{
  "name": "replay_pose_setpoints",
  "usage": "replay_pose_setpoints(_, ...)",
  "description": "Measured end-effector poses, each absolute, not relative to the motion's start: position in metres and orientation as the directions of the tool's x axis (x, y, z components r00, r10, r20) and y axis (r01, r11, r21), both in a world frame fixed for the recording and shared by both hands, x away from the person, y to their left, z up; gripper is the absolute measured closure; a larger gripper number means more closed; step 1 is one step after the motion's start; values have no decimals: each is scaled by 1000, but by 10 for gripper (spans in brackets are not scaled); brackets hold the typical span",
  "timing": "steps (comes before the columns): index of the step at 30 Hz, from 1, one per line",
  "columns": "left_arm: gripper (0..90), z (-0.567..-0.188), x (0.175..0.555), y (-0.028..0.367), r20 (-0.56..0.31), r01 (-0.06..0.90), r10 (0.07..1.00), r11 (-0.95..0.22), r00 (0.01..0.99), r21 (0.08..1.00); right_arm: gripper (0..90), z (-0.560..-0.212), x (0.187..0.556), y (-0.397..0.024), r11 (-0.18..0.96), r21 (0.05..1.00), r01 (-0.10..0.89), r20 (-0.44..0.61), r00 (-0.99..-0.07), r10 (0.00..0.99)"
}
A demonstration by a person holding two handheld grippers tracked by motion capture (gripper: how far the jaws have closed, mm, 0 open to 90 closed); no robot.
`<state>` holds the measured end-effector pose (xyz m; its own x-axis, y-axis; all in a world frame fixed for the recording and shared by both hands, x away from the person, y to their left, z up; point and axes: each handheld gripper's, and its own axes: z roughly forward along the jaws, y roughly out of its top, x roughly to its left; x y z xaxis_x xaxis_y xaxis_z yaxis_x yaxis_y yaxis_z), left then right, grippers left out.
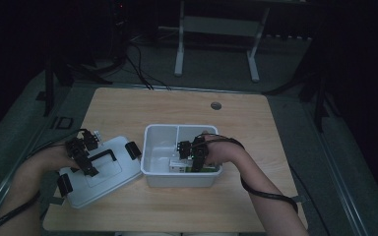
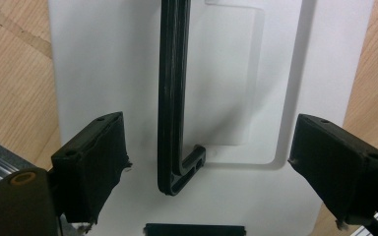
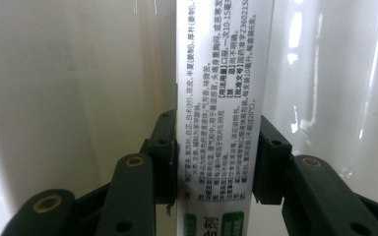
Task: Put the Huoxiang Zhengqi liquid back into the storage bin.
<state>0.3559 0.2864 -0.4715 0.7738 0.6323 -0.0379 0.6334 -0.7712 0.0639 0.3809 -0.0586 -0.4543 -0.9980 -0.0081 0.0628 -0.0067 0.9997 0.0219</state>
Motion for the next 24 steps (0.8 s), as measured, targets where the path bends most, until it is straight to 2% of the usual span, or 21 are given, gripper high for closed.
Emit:
replay_pose_setpoints(12, 142, -469, 355, 284, -37, 632, 631, -773, 775, 63, 606, -428, 377, -62, 999, 43, -26, 71, -997, -29)
replay_pose_setpoints(24, 160, -465, 353, 281, -21, 616, 617, -783, 787, 87, 589, -403, 380, -77, 994, 106, 1, 44, -999, -4)
